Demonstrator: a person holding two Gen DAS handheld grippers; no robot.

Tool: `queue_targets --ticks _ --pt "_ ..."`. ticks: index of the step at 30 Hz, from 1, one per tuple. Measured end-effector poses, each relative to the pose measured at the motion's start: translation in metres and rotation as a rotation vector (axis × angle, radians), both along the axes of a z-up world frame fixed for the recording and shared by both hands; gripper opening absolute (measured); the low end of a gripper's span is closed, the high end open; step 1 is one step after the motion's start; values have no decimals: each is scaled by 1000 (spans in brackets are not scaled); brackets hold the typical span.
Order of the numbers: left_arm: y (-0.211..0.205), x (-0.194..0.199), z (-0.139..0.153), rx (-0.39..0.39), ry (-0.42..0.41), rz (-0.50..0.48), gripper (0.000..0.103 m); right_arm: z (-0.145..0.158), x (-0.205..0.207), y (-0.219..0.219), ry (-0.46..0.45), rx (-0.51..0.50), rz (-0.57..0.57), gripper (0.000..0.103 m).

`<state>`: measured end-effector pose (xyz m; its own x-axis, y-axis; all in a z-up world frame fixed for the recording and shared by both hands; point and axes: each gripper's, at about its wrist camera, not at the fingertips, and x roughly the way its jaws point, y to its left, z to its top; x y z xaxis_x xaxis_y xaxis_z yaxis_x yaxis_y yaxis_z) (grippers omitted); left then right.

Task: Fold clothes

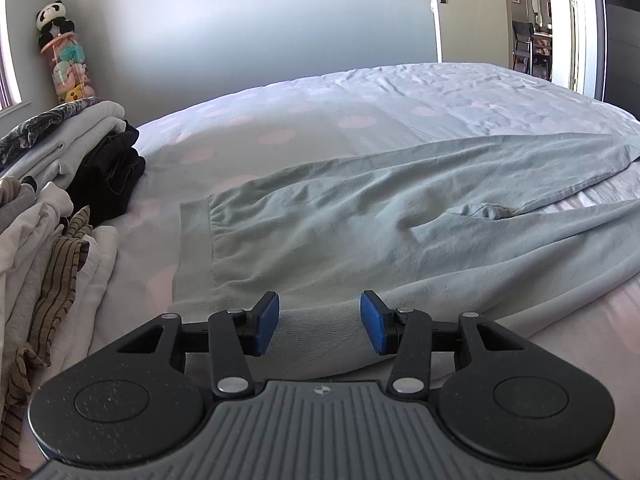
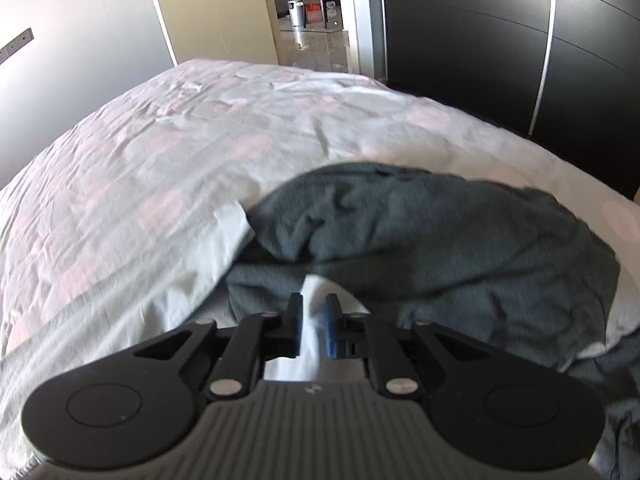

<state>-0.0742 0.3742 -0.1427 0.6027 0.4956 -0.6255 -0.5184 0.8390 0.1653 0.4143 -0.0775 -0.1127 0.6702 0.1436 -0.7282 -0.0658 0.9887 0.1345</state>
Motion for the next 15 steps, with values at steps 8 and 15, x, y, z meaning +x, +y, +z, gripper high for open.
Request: queue_targets --ticks 8,15 --pt "-6 6 -3 20 15 -45 53 -12 -13 -49 10 25 -27 28" --pt "-7 9 -7 24 44 -46 53 -50 -21 -82 70 251 -97 39"
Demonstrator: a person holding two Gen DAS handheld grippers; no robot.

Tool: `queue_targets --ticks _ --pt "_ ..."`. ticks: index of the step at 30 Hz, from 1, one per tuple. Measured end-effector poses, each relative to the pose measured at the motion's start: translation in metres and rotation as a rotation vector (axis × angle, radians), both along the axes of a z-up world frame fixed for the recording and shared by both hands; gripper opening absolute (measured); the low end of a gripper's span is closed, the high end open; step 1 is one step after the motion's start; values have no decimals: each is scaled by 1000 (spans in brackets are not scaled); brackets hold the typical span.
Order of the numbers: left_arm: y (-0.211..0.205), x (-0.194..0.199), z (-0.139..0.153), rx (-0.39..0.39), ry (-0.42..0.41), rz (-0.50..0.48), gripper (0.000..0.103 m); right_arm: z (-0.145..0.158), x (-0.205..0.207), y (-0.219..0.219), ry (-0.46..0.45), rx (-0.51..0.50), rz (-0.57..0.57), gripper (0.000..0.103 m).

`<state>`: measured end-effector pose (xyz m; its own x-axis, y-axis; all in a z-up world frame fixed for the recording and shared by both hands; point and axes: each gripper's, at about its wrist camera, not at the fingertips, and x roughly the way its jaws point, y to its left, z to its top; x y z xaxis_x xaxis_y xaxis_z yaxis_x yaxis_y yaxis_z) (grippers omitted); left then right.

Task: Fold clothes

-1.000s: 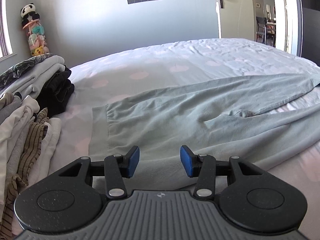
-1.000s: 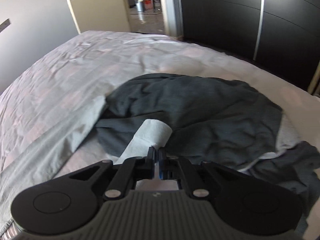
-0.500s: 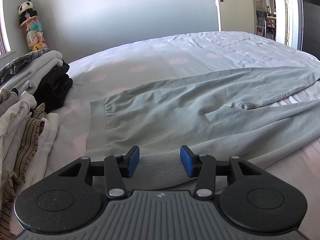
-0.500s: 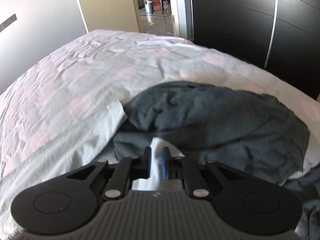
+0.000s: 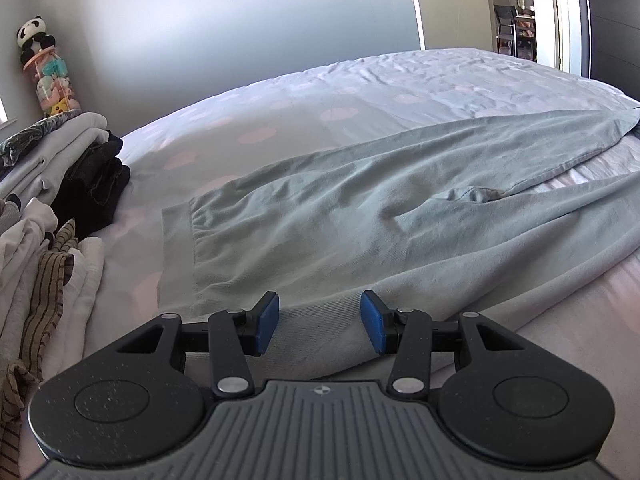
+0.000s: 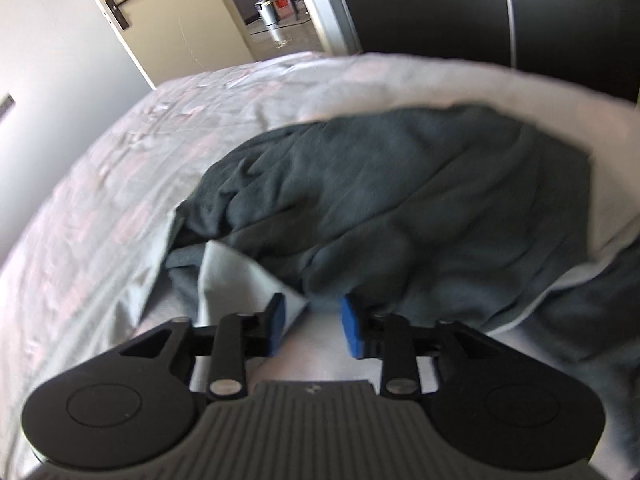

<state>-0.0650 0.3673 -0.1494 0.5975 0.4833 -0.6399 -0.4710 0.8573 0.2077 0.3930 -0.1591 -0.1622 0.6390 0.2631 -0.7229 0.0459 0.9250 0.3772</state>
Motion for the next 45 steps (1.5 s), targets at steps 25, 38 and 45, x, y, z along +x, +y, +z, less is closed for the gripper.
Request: queue_targets --ticks 25,38,45 --pt "1 -11 35 -51 -20 -144 53 55 -20 3 17 -101 -36 4" --pt "-29 -38 38 77 348 -526 53 76 -45 -27 10 -115 -41 4" --pt "-15 -22 -15 148 504 -480 53 70 -47 -25 20 -117 -39 4"
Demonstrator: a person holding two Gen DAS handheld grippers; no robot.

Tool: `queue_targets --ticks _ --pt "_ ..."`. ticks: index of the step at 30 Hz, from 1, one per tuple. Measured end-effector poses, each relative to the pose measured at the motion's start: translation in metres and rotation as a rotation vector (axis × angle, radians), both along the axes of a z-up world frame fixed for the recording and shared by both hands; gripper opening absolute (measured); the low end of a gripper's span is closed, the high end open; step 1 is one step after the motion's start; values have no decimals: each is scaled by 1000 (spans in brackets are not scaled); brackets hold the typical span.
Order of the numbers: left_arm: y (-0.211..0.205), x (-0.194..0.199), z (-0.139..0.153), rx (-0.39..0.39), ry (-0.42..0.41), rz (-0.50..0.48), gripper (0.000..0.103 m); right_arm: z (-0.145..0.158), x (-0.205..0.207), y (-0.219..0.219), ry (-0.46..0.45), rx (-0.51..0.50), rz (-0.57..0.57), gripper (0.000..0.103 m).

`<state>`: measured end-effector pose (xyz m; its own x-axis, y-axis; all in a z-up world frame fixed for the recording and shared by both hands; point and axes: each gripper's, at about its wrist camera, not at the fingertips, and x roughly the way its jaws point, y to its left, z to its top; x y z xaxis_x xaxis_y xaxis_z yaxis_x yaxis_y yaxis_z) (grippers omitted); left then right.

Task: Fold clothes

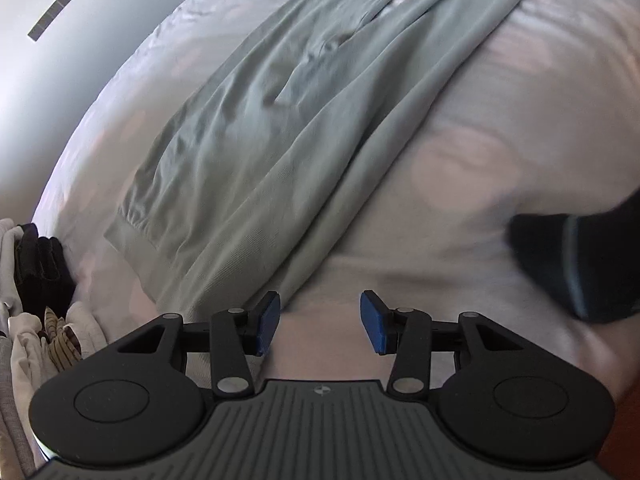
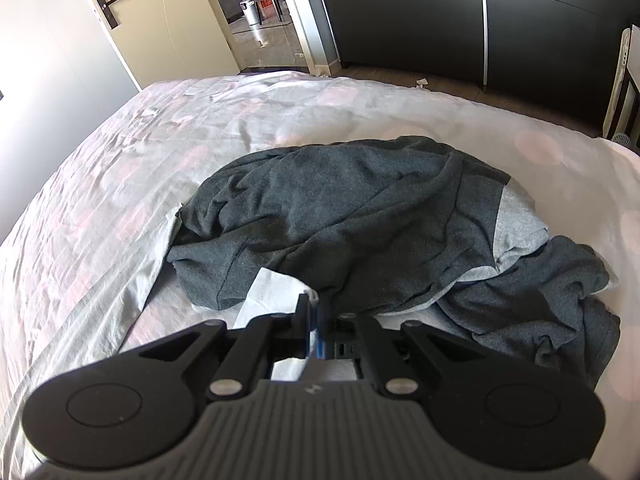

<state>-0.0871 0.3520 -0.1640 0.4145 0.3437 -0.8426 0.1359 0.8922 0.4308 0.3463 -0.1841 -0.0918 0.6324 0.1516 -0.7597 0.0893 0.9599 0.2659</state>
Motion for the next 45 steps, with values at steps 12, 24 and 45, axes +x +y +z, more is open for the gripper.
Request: queue_targets --ticks 12,24,45 --pt "4 17 23 24 -70 14 3 4 8 -2 -9 -4 -9 4" --pt "-31 -25 50 -73 66 -142 3 -1 8 -25 42 -90 -83 4" --pt "-21 -32 -7 133 225 -219 51 -17 -18 -44 137 -178 92 13"
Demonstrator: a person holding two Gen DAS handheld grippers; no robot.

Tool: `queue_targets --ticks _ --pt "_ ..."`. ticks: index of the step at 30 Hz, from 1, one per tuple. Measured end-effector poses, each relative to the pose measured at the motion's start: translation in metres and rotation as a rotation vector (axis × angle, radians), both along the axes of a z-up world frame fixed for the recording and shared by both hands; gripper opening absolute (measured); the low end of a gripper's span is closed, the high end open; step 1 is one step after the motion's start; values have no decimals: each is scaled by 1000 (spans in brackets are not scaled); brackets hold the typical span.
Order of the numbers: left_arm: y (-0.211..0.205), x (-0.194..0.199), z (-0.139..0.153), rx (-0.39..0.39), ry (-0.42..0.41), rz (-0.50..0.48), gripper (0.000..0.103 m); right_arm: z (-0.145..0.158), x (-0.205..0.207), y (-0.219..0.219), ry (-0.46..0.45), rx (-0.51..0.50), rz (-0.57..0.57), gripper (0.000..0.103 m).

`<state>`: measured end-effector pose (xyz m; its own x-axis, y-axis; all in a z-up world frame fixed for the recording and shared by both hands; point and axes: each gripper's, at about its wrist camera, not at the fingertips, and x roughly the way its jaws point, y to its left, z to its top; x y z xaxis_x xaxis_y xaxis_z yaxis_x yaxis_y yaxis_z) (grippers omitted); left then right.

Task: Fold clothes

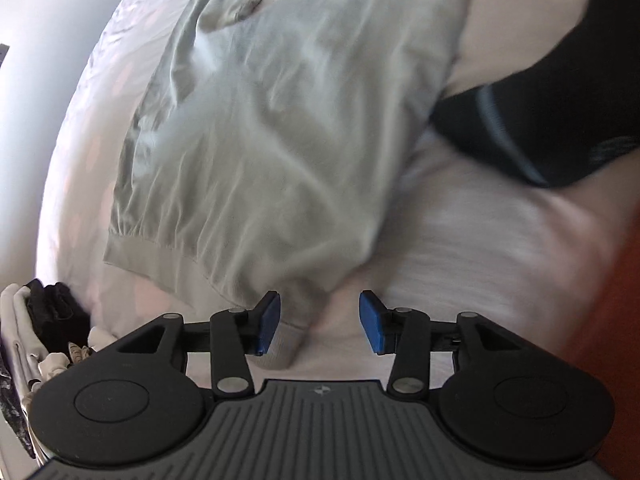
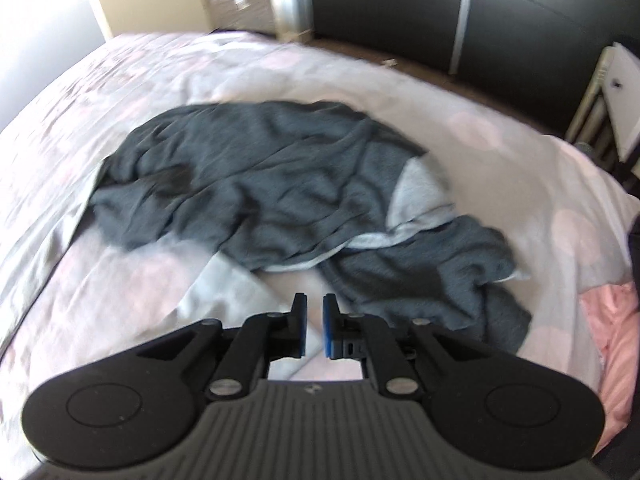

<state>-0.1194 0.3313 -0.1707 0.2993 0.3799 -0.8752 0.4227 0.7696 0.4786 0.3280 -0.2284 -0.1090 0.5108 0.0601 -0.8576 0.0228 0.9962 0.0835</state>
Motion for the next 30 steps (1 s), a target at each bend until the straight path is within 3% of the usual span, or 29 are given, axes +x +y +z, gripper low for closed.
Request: queue_targets --ticks 3,7,10,15,18,24,25,26,30 --pt "1 3 -4 -7 5 7 47 -3 -4 16 64 -31 187 26" --pt "1 7 -9 -16 11 15 21 -4 -18 39 73 -176 452 27" --pt "2 7 -10 -7 0 32 8 -8 -27 53 63 -320 636 27" --pt "4 4 -7 7 -28 52 2 -32 -53 74 31 -666 1021 36" --pt "8 1 4 15 -58 82 2 -53 -71 81 -2 -815 1208 42" --pt "17 -3 41 -15 -197 225 1 -87 -88 92 -121 -985 1332 36" --pt "20 -2 48 -23 -223 250 1 -92 -91 93 -150 -1021 1344 16" --pt "21 -2 54 -30 -247 267 1 -95 -93 95 -173 -1042 1338 1" --pt "27 -2 75 -43 -324 314 1 -84 -91 95 -260 -1009 1230 3"
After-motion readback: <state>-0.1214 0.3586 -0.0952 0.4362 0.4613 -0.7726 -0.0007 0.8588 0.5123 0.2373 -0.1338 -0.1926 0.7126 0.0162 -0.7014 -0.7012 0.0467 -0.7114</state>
